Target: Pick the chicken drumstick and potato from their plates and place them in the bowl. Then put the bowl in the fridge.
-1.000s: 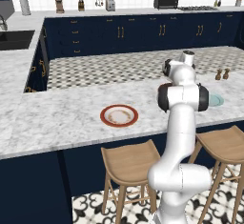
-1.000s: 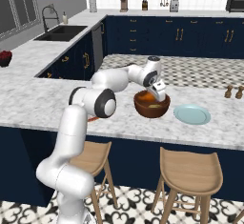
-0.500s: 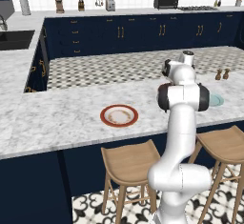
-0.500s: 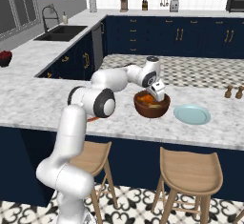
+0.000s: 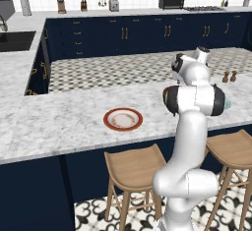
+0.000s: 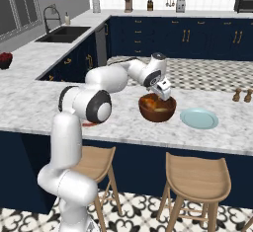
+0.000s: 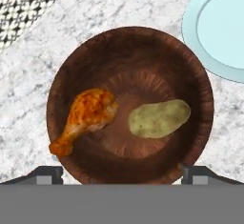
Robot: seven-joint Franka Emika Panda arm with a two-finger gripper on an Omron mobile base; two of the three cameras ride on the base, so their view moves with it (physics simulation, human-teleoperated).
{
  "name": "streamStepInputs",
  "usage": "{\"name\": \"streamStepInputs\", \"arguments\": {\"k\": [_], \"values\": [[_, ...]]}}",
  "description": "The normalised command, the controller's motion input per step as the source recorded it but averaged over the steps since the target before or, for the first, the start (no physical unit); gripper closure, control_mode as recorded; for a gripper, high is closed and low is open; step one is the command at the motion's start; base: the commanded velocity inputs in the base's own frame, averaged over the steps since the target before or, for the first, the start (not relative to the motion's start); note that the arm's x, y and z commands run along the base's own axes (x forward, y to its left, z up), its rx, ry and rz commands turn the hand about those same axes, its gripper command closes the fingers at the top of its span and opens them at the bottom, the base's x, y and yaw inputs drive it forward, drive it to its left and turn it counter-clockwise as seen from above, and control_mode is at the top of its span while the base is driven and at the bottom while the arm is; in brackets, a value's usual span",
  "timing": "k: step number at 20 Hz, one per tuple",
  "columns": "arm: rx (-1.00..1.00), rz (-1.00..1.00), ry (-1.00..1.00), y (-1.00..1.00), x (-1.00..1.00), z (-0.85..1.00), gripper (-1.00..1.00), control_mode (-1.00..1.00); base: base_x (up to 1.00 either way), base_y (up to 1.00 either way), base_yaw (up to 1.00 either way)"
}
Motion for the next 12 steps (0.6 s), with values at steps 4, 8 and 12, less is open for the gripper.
{"name": "streamStepInputs", "arguments": {"k": [4, 8, 12], "values": [[-0.09, 0.5, -0.08, 0.19, -0.54, 0.01, -1.0, -1.0, 0.0, 0.0, 0.0], [-0.27, 0.56, -0.02, 0.16, -0.53, 0.27, -1.0, -1.0, 0.0, 0.0, 0.0], [-0.36, 0.62, -0.02, 0.07, -0.14, 0.32, -1.0, -1.0, 0.0, 0.0, 0.0]]}}
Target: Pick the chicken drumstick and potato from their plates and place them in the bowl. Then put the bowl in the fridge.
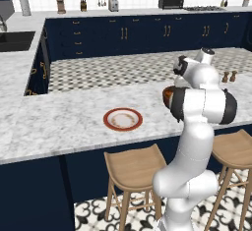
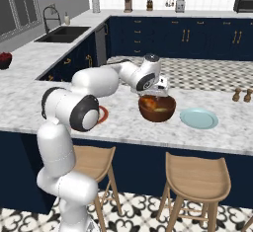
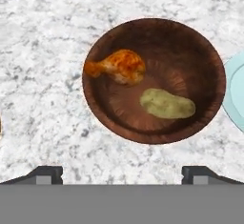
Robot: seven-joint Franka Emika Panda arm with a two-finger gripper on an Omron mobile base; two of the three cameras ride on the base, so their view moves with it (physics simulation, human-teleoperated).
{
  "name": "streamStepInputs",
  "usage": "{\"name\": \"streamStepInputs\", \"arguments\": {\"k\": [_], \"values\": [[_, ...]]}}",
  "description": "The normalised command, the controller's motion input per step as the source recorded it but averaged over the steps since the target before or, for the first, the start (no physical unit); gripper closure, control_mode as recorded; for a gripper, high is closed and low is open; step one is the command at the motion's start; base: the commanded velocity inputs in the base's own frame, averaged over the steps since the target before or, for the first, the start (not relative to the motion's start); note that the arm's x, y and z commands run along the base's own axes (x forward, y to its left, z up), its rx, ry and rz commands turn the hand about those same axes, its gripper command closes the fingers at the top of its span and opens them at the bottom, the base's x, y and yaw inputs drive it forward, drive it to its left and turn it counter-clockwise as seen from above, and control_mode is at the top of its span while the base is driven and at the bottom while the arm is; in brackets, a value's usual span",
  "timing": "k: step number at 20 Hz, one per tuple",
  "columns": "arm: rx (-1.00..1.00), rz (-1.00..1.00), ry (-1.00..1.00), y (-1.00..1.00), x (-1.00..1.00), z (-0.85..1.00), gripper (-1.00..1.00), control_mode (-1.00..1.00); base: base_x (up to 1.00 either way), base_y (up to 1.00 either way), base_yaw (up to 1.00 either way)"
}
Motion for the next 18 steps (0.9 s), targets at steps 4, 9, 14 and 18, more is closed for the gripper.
{"name": "streamStepInputs", "arguments": {"k": [4, 9, 14, 18], "values": [[-0.24, 0.67, 0.08, 0.12, -0.01, 0.17, -1.0, -1.0, 0.0, 0.0, 0.0], [-0.36, 0.48, 0.04, 0.0, -0.03, -0.43, -1.0, -1.0, 0.0, 0.0, 0.0], [-0.09, 0.03, -0.06, -0.13, 0.05, -0.34, -1.0, -1.0, 0.0, 0.0, 0.0], [0.0, 0.0, -0.04, 0.01, 0.12, -0.32, -1.0, -1.0, 0.0, 0.0, 0.0]]}}
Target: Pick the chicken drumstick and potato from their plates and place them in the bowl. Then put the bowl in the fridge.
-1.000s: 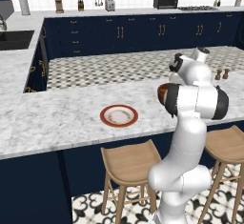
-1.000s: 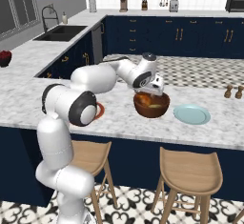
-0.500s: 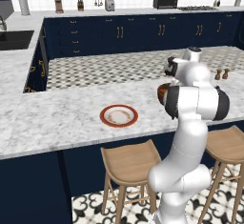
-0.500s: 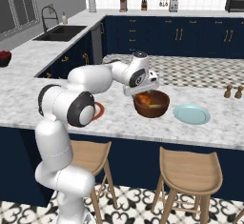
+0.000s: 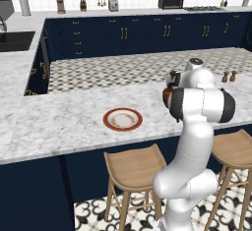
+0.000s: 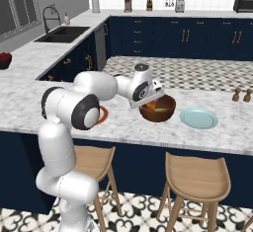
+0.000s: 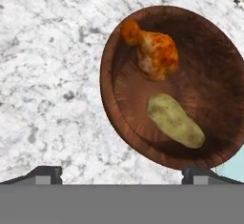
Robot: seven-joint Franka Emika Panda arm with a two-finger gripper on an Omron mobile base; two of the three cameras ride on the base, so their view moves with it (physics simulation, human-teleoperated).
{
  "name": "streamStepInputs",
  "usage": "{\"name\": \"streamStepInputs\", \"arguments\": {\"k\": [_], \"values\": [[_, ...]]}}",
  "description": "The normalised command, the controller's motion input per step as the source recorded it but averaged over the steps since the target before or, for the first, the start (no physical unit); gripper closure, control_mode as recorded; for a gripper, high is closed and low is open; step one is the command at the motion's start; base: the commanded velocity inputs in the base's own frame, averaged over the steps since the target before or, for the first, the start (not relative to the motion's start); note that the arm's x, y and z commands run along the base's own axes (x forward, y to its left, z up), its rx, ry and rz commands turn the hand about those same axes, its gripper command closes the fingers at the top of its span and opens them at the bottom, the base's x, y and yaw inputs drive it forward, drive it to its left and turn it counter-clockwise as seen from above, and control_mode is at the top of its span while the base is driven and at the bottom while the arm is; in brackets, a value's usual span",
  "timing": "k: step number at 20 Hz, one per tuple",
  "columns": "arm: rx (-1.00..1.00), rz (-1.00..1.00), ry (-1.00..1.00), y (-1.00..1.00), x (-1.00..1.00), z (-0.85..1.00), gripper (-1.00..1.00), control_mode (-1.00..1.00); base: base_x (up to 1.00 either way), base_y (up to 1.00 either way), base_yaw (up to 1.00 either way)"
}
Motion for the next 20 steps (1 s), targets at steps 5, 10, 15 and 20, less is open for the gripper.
{"name": "streamStepInputs", "arguments": {"k": [5, 10, 15, 20], "values": [[0.0, 0.0, 0.0, 0.03, 0.29, -0.32, -1.0, -1.0, 0.0, 0.0, 0.0], [0.0, 0.03, 0.0, 0.1, 0.16, -0.13, -1.0, -1.0, 0.0, 0.0, 0.0], [0.0, 0.07, 0.01, 0.0, 0.19, -0.08, -1.0, -1.0, 0.0, 0.0, 0.0], [0.0, 0.08, 0.04, 0.0, 0.14, -0.18, -1.0, -1.0, 0.0, 0.0, 0.0]]}}
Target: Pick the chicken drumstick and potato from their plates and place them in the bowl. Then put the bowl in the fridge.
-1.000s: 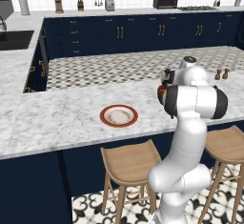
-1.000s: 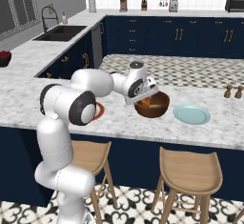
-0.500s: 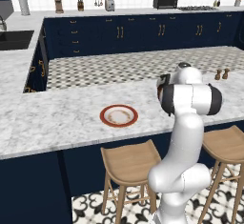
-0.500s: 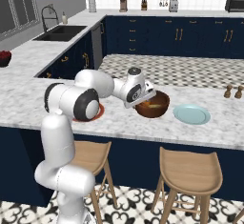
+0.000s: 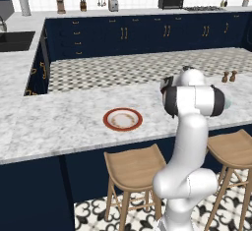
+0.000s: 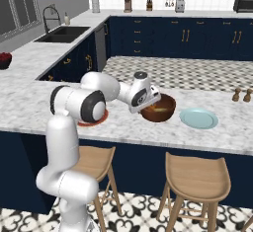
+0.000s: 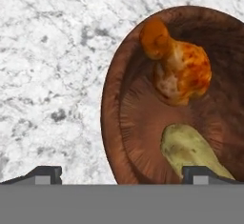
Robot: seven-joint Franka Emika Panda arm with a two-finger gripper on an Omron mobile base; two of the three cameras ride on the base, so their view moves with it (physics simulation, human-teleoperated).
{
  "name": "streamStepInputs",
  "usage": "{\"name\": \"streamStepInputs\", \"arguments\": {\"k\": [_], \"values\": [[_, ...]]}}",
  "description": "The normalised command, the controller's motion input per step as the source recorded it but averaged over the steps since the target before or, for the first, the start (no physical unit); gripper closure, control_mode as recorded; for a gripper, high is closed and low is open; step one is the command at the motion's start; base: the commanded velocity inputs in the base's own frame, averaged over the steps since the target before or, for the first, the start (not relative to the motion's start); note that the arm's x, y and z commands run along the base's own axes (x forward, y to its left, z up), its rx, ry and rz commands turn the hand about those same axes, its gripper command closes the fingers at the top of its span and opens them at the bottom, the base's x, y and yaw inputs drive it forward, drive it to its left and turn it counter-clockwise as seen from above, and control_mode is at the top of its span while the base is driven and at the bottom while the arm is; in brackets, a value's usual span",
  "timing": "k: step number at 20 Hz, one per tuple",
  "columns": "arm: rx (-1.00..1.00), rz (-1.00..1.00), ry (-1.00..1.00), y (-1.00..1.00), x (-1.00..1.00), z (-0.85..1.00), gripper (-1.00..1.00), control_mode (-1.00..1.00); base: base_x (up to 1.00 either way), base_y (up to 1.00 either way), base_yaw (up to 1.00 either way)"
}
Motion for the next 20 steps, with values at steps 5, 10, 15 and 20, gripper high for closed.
{"name": "streamStepInputs", "arguments": {"k": [5, 10, 15, 20], "values": [[0.0, 0.07, 0.09, 0.0, 0.05, -0.25, -1.0, -1.0, 0.0, 0.0, 0.0], [0.0, 0.05, 0.09, 0.0, 0.03, -0.22, -1.0, -1.0, 0.0, 0.0, 0.0], [0.0, 0.06, 0.01, 0.0, 0.03, -0.02, -1.0, -1.0, 0.0, 0.0, 0.0], [0.0, 0.07, 0.01, 0.0, 0.06, -0.03, -1.0, -1.0, 0.0, 0.0, 0.0]]}}
